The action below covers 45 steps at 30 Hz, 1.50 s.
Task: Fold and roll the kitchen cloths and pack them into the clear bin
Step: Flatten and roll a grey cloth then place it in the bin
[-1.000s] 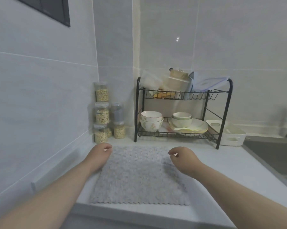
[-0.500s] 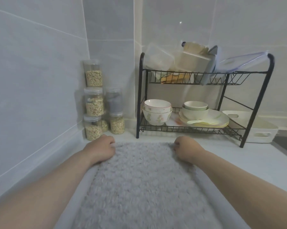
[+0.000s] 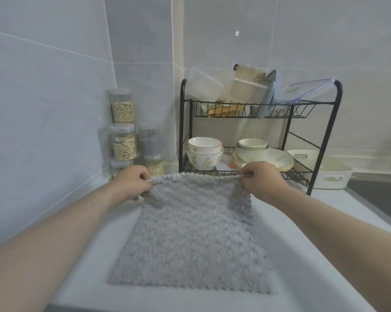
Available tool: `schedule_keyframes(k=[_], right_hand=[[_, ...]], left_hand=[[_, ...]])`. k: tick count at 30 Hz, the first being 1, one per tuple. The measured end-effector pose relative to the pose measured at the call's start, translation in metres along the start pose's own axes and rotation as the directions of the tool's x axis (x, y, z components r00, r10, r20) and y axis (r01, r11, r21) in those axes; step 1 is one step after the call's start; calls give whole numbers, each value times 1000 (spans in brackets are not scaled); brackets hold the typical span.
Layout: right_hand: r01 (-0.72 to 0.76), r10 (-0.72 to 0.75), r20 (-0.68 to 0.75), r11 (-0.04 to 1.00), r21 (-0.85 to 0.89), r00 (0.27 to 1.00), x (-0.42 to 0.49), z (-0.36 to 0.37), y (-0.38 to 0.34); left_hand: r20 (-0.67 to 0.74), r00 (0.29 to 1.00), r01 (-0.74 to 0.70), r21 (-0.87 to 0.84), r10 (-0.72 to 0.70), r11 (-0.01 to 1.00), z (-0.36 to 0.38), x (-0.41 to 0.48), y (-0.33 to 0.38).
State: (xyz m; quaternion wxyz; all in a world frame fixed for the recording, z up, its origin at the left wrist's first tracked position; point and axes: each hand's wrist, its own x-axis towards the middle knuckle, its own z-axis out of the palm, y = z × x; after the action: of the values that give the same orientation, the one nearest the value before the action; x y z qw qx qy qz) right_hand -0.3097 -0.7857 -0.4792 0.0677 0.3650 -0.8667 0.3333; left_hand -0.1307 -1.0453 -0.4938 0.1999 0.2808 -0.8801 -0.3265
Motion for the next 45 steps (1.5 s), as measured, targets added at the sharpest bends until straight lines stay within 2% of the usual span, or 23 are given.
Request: schedule_keyframes(k=[3,8,13,18,24,36,39,41,43,45], right_hand=[[-13,13,-6,997,79,1000,-25,-7,-2],[-34,31,28,993,114,999,-76,-15,-7],[-97,76,141,984,148,987,-122,-13,-3],[43,-36,326,999,-15,945,-151,-10,-2],[159,-111,427,984,-79,897,-163,-6,10],[333,-272,406,939,-86,872,-172,-2,20],[293,-268,368,956,-14,891,-176,-7,17],[229,-246,265,969,96,932,-179,-15,17],[186,-206,159,974,128,966,-180,-20,17],[173,-177,155,984,40,972,-179,-20,15]], left_hand=[[-14,1000,5,-31,-6,1000,-10,-24,0],[13,1000,-19,45,19,999,-17,-72,-3],[33,999,39,-48,-37,998,-14,-110,-8],[133,989,75,-54,-68,996,-7,-134,-10],[222,975,10,90,-30,996,-10,-153,-26],[299,954,-148,400,24,904,-2,-163,-30],[291,955,-157,350,53,923,-3,-166,-32],[240,968,-143,287,73,947,-5,-171,-32],[126,987,-121,218,95,968,-3,-173,-33],[-4,996,-88,125,89,988,2,-173,-32]])
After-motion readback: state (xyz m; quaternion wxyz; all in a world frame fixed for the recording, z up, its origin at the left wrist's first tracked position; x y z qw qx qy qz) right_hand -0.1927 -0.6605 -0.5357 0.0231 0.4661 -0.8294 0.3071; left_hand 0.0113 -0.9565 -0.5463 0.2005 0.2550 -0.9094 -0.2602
